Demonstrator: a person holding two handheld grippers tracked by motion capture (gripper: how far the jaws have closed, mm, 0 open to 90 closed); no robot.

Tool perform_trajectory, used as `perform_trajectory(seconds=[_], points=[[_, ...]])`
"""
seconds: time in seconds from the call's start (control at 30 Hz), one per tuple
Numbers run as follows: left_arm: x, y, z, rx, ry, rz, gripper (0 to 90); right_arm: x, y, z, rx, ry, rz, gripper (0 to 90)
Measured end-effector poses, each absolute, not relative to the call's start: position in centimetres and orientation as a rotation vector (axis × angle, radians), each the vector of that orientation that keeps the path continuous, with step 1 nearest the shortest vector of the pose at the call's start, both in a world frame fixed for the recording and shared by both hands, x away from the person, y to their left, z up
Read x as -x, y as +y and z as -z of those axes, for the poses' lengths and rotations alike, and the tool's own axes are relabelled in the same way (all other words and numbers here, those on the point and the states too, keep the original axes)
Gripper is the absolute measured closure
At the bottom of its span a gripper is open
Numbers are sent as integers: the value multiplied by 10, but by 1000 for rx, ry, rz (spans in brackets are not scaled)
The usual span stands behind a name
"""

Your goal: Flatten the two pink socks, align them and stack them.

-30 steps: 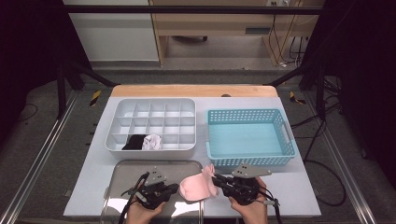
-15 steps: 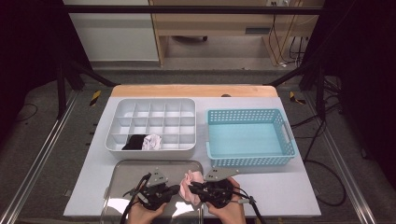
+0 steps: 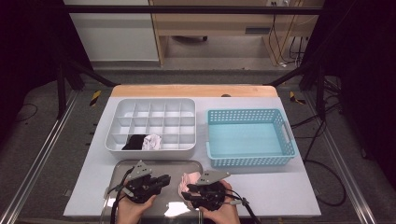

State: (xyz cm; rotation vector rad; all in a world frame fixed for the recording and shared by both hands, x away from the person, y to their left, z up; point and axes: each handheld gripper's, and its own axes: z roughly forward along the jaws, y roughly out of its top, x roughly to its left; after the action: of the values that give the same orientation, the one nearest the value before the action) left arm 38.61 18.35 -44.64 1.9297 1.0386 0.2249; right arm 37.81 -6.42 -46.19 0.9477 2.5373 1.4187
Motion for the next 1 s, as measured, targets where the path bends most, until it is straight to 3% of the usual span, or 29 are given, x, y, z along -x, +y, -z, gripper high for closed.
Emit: perform_trajectory(seconds=[0.13,0.3,0.43,0.57,0.73,1.0], points=[[-388,185,441,-1915,1035,-231,810,-377,-81,447,-946,2457,-1494,613],[-390,178,431,-1911,996,-241,810,-381,-94,455,-996,2455,-1413,785],[-395,159,427,-1938,960,-232,814,-380,-92,471,-1017,2500,-1369,838],[-398,136,426,-1966,916,-206,820,-378,-92,470,-1019,2497,-1375,805],[-398,114,436,-2033,891,-187,831,-378,-109,457,-1067,2382,-1408,695],[-393,109,460,-2131,900,-196,860,-381,-113,473,-1149,2409,-1362,573]])
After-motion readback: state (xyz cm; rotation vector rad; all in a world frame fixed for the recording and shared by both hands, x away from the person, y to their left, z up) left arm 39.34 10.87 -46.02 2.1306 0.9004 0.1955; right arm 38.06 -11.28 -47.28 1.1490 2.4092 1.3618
